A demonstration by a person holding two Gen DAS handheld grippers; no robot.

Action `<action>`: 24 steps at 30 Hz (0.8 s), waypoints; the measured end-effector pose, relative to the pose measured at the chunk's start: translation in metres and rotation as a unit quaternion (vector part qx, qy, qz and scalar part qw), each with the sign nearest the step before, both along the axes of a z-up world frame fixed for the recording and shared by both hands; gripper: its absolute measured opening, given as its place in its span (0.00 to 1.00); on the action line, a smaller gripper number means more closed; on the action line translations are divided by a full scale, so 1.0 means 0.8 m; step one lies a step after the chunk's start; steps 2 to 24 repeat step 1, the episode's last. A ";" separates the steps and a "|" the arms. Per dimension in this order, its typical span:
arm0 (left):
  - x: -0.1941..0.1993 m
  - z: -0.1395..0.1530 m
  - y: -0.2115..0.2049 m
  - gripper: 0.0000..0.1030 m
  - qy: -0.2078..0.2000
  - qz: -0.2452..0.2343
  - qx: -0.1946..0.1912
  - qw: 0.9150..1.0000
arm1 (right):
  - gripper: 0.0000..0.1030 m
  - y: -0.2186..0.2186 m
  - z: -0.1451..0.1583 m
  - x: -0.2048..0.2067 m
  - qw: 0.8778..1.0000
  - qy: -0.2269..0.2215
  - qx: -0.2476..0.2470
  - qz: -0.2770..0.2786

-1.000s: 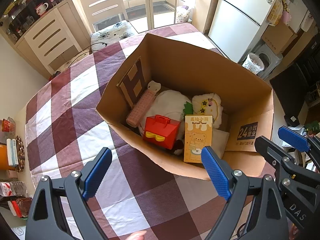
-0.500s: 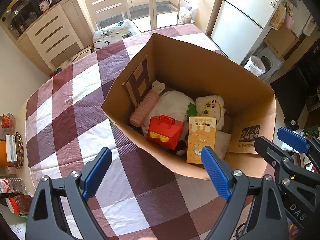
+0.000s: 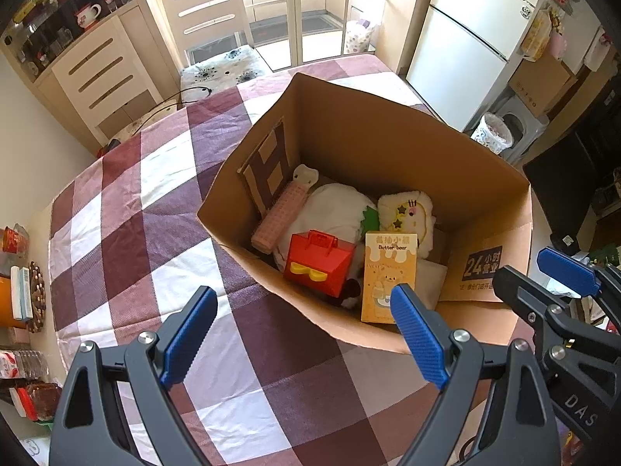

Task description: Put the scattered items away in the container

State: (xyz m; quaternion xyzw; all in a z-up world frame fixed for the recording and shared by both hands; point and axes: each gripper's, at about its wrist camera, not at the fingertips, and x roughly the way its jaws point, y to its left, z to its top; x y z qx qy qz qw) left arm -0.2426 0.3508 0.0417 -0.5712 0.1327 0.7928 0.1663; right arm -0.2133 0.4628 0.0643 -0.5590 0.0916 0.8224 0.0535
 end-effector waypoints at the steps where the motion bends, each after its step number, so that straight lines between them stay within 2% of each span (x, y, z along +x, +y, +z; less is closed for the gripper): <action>1: 0.000 0.001 0.000 0.89 0.001 0.000 -0.001 1.000 | 0.56 0.000 0.000 0.000 1.000 0.000 -0.001 0.000; 24: 0.000 0.001 0.000 0.89 0.001 0.000 -0.001 1.000 | 0.56 0.000 0.000 0.000 1.000 0.000 -0.001 0.000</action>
